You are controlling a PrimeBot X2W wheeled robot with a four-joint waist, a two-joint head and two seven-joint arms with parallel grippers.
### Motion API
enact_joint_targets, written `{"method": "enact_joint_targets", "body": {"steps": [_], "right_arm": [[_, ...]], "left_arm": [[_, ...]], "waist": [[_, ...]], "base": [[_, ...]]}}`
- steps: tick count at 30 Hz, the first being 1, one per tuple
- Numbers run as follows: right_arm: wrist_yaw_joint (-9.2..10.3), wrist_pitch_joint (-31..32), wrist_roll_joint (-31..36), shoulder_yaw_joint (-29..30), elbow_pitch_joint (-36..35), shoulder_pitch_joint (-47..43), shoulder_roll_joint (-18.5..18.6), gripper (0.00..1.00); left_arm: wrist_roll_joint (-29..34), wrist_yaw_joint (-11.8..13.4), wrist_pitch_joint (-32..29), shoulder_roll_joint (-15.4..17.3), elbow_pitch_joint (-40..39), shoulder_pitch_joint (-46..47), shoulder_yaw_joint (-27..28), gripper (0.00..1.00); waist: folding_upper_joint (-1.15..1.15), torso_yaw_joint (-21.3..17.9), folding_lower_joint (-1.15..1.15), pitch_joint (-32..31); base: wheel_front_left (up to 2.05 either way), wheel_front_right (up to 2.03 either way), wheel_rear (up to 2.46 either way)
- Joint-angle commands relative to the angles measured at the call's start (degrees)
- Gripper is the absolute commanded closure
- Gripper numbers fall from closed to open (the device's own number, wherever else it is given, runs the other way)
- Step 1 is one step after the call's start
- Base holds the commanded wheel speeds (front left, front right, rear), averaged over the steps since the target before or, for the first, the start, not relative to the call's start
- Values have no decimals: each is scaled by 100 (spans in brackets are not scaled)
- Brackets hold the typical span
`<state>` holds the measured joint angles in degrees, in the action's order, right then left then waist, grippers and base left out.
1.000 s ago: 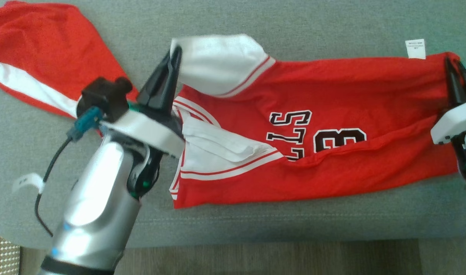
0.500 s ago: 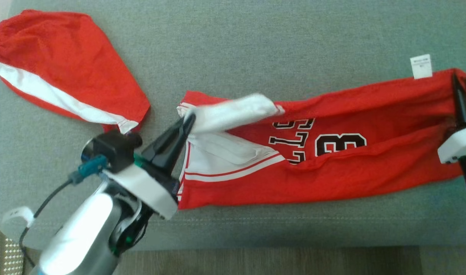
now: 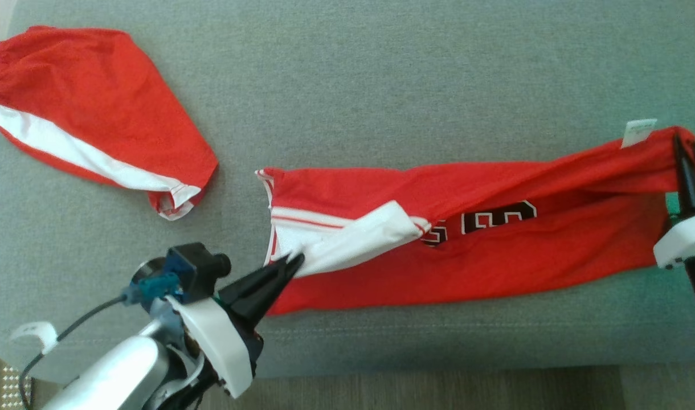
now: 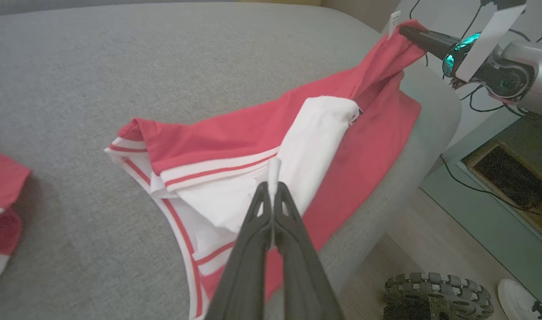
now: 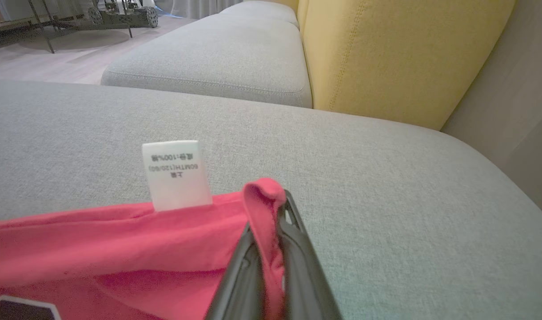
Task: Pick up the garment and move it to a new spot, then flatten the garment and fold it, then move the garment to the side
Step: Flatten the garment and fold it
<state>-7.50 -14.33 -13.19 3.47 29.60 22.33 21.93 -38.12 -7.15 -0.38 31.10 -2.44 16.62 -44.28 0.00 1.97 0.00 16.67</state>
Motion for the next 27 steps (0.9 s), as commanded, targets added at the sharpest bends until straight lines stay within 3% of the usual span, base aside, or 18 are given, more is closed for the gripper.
{"method": "enact_joint_targets", "body": {"steps": [1,3,4,5,6,10,11,13,15,16,23,27], "right_arm": [[1,-66,-2,-47,-207,-173,206,89],[1,-65,46,-99,-248,-273,213,77],[1,-50,81,-116,-280,-362,209,59],[1,-21,74,-110,-287,-404,200,15],[1,20,51,-99,-290,-441,188,0],[1,113,63,-32,-328,-542,197,0],[1,139,67,5,-346,-568,191,0],[1,184,90,130,-387,-606,167,0],[1,220,151,280,-427,-627,122,0],[1,235,188,360,-446,-632,94,0],[1,258,364,739,-759,-603,-266,0],[1,189,224,685,-1207,-648,-539,0]], "left_arm": [[-64,-34,-36,233,-224,117,114,100],[-115,-34,-68,255,-221,98,32,100],[-151,-34,-107,276,-216,78,-45,100],[-170,-34,-127,285,-207,65,-78,100],[-178,-34,-156,299,-195,55,-123,100],[-251,-34,-353,363,-138,6,-298,100],[-266,-34,-418,392,-126,0,-348,81],[-305,-29,-473,420,-102,-12,-375,57],[-309,4,-443,415,-79,-7,-349,15],[-314,20,-418,400,-67,-3,-335,0],[-382,152,-65,267,8,77,-96,0],[-474,405,510,35,33,140,301,0]], "waist": [[0,-19,0,-23],[0,-44,0,-42],[0,-72,0,-56],[0,-84,0,-64],[0,-98,0,-72],[0,-131,0,-95],[0,-141,0,-102],[0,-157,0,-116],[0,-165,0,-134],[0,-167,0,-146],[0,-140,0,-288],[0,-117,0,-405]], "base": [[0,0,0],[0,0,0],[0,0,0],[0,0,0],[0,0,0],[0,0,0],[0,0,0],[0,0,0],[0,0,0],[0,0,0],[0,0,0],[0,0,0]]}}
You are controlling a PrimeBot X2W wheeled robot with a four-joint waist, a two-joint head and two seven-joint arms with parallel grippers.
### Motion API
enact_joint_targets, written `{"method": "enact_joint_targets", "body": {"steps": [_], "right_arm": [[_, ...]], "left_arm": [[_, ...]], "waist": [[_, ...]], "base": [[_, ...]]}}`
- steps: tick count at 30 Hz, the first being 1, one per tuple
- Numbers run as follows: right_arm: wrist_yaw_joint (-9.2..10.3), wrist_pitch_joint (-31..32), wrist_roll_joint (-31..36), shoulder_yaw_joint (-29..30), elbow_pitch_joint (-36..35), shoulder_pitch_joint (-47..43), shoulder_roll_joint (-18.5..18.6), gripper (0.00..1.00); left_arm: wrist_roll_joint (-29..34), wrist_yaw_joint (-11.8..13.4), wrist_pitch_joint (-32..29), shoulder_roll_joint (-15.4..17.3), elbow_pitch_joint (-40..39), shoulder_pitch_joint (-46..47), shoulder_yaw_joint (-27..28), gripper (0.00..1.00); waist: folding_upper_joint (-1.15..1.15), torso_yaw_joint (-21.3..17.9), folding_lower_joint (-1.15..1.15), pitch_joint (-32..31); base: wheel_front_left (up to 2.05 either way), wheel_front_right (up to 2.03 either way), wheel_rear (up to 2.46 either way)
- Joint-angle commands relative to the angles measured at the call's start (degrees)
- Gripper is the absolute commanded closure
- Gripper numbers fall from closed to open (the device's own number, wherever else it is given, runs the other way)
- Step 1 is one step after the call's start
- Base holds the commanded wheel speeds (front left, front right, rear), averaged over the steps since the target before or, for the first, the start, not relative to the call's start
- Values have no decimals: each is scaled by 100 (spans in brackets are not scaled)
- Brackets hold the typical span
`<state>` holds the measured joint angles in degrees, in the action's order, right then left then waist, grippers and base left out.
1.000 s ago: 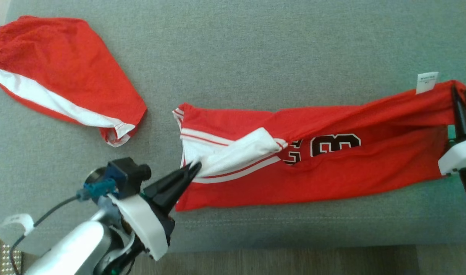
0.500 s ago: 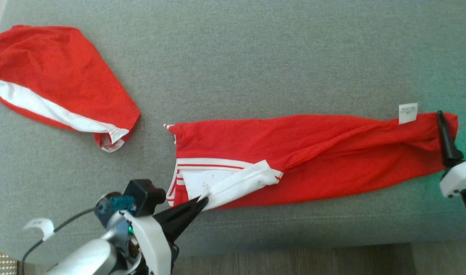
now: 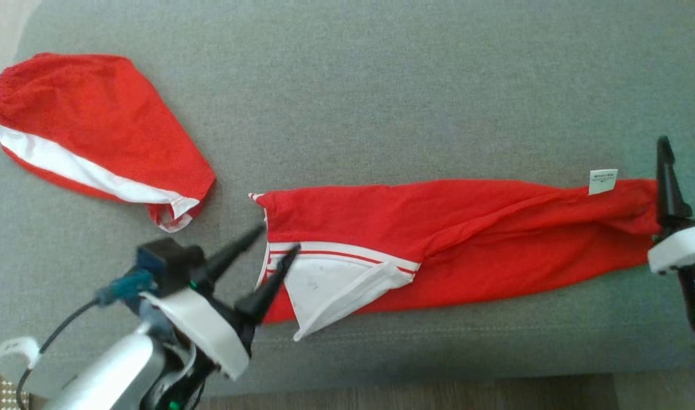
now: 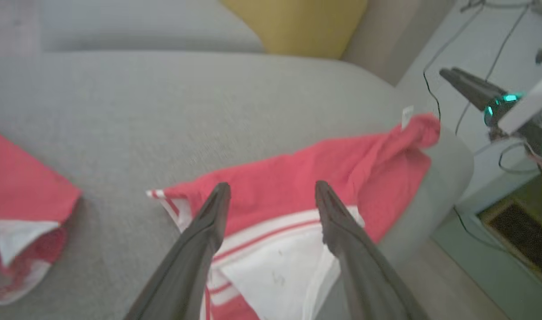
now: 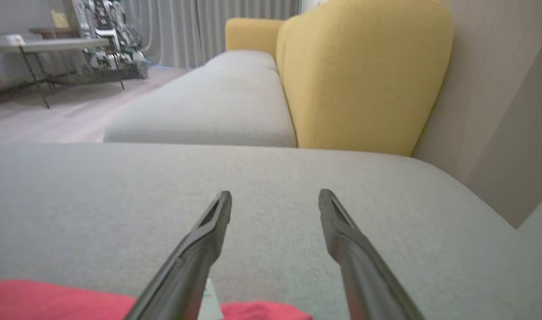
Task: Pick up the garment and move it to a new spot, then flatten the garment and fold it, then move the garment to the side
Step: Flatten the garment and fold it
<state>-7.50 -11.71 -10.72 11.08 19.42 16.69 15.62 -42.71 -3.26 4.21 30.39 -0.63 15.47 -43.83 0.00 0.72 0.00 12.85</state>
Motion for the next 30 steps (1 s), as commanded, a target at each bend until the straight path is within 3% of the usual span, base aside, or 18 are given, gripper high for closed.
{"method": "enact_joint_targets", "body": {"steps": [1,6,10,14,20,26,30], "right_arm": [[1,-95,-62,-118,-310,-110,42,0],[1,-199,-227,-429,-892,-275,-211,0],[1,-255,-377,-677,-1170,-467,-418,0],[1,-290,-409,-823,-1204,-733,-623,0],[1,-318,-443,-779,-1071,-986,-883,0],[1,-324,-401,-720,-953,-987,-903,0],[1,-164,-335,-329,-638,-894,-953,0]], "left_arm": [[-33,100,239,15,-133,270,371,0],[-200,419,925,-514,4,241,903,0],[-149,490,1065,-948,137,74,1346,0],[224,379,1075,-1467,143,-268,1873,0],[888,4,1077,-2155,335,-799,2463,0],[1322,-234,1078,-2397,548,-914,2663,0],[1469,-333,1078,-2508,616,-918,2782,0]], "waist": [[0,9,0,-56],[0,-4,0,-193],[0,-20,0,-283],[0,-18,0,-360],[0,-15,0,-459],[0,-9,0,-487],[0,-1,0,-451]], "base": [[0,0,0],[0,0,0],[0,0,0],[0,0,0],[0,0,0],[0,0,0],[0,0,0]]}}
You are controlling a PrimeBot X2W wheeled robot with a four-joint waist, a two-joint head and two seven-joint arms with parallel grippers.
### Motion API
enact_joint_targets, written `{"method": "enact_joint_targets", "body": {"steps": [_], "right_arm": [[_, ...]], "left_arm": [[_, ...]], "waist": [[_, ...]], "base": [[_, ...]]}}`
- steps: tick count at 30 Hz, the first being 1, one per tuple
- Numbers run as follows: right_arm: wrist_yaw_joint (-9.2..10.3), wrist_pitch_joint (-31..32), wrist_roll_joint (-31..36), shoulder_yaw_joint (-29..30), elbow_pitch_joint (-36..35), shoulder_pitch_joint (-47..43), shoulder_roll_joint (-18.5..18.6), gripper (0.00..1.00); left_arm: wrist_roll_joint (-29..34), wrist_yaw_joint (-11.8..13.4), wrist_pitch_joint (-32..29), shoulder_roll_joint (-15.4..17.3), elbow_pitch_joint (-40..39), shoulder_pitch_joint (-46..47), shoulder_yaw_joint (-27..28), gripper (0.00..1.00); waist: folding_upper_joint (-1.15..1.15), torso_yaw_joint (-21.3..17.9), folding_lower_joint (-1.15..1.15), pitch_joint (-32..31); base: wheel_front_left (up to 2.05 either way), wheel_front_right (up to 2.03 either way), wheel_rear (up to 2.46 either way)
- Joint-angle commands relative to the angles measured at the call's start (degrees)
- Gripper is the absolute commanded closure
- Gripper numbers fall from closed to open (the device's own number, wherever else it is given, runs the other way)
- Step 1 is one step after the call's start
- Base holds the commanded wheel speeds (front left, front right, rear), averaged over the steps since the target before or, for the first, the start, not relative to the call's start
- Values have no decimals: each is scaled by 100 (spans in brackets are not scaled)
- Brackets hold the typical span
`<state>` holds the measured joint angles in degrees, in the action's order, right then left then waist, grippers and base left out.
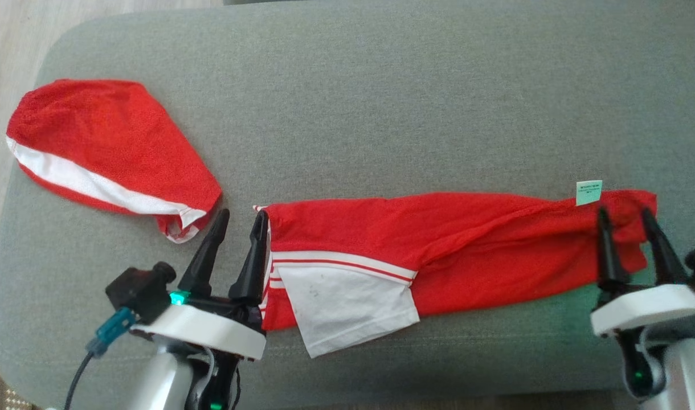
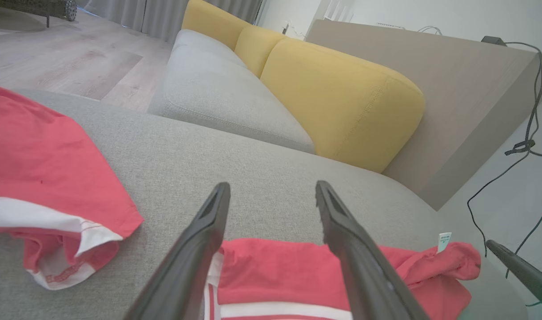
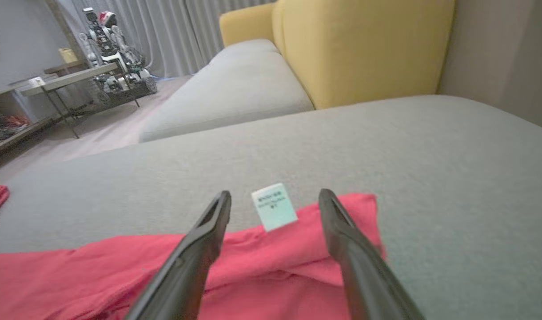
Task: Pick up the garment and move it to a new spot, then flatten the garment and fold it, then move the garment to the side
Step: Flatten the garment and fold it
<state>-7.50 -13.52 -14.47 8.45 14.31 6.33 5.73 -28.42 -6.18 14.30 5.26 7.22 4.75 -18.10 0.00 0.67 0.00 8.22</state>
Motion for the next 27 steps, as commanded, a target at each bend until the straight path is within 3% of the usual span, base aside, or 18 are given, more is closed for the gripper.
{"method": "enact_joint_targets", "body": {"steps": [1,10,16,27], "right_arm": [[1,100,37,67,-26,186,4,0],[1,365,-303,906,716,751,-177,0],[1,529,-104,1369,1296,1042,-198,0],[1,652,196,1689,2041,1281,-252,0]], "left_arm": [[70,-56,69,-16,-158,157,221,0],[263,-121,70,-132,-37,256,121,0],[283,-128,70,-154,-7,421,59,0],[265,-130,70,-121,-3,529,59,0]], "waist": [[0,8,0,33],[0,92,0,337],[0,192,0,533],[0,160,0,639]], "base": [[0,0,0],[0,0,0],[0,0,0],[0,0,0]]}}
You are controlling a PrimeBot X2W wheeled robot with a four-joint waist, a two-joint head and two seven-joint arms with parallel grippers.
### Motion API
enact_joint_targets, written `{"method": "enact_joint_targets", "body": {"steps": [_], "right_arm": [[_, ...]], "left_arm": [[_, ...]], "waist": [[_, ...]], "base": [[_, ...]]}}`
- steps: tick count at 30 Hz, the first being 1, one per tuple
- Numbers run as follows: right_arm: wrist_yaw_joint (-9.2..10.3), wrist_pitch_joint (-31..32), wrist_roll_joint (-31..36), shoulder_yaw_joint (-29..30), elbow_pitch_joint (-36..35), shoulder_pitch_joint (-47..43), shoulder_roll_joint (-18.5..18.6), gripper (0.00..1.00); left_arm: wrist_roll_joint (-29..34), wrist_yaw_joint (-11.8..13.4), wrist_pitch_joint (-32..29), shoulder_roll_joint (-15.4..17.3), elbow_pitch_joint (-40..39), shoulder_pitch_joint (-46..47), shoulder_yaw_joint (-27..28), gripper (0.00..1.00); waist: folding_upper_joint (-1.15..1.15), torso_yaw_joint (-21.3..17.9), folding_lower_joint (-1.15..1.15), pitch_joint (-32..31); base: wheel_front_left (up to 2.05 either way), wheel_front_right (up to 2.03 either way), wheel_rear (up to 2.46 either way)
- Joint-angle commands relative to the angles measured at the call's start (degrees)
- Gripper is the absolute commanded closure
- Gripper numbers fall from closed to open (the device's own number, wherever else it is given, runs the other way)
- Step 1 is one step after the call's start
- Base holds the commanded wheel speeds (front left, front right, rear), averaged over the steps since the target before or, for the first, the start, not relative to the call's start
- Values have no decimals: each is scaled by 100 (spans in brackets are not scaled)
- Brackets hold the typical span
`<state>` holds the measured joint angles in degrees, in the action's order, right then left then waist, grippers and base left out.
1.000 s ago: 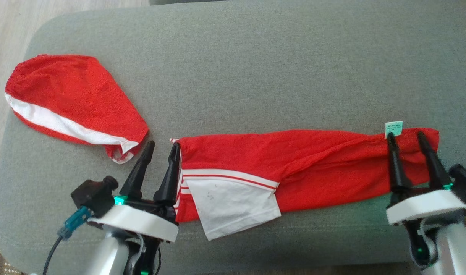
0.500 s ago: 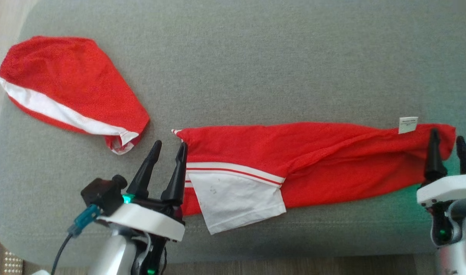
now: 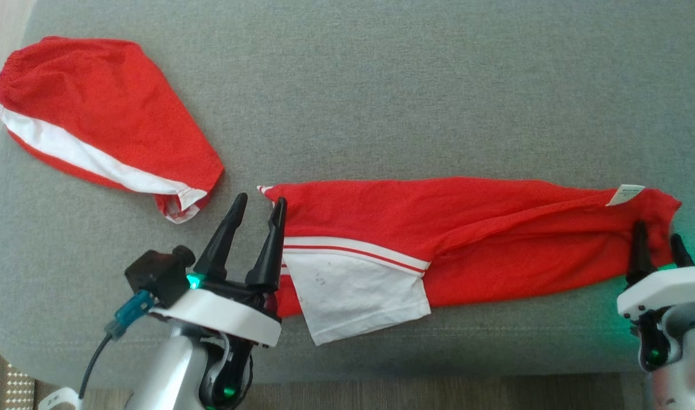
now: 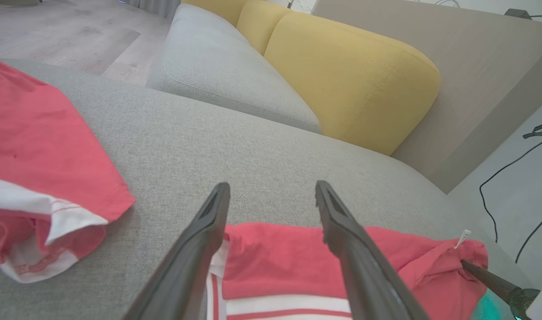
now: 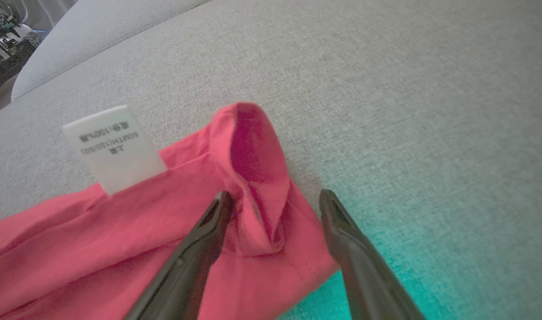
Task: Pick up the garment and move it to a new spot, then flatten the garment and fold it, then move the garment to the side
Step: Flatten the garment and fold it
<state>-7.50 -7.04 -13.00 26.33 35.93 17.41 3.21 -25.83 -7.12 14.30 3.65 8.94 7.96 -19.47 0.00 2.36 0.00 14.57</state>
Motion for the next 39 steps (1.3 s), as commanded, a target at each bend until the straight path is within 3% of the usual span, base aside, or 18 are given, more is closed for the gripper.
{"method": "enact_joint_targets", "body": {"steps": [1,11,12,24,28,35,39], "right_arm": [[1,5,71,-92,-68,194,-3,0],[1,225,49,-269,464,351,-17,0],[1,274,-8,-375,516,360,-15,100],[1,-3,290,-414,243,463,413,100],[1,-94,657,-62,50,530,539,100],[1,-108,1502,1152,-304,702,500,100],[1,-26,1736,1258,-449,771,313,100]], "left_arm": [[7,-35,70,40,-172,219,194,0],[-2,-36,70,47,-172,345,174,0],[-5,-36,70,46,-164,353,182,0],[-18,-36,70,34,-131,319,207,0],[-30,-36,70,22,-134,291,206,0],[-49,-36,70,-5,-151,253,242,0],[-52,-36,70,-21,-145,236,259,0]], "waist": [[0,-17,0,9],[0,-16,0,100],[0,-12,0,103],[0,-20,0,-29],[0,1,0,-71],[0,62,0,-110],[0,71,0,-139]], "base": [[0,0,0],[0,0,0],[0,0,0],[0,0,0],[0,0,0],[0,0,0],[0,0,0]]}}
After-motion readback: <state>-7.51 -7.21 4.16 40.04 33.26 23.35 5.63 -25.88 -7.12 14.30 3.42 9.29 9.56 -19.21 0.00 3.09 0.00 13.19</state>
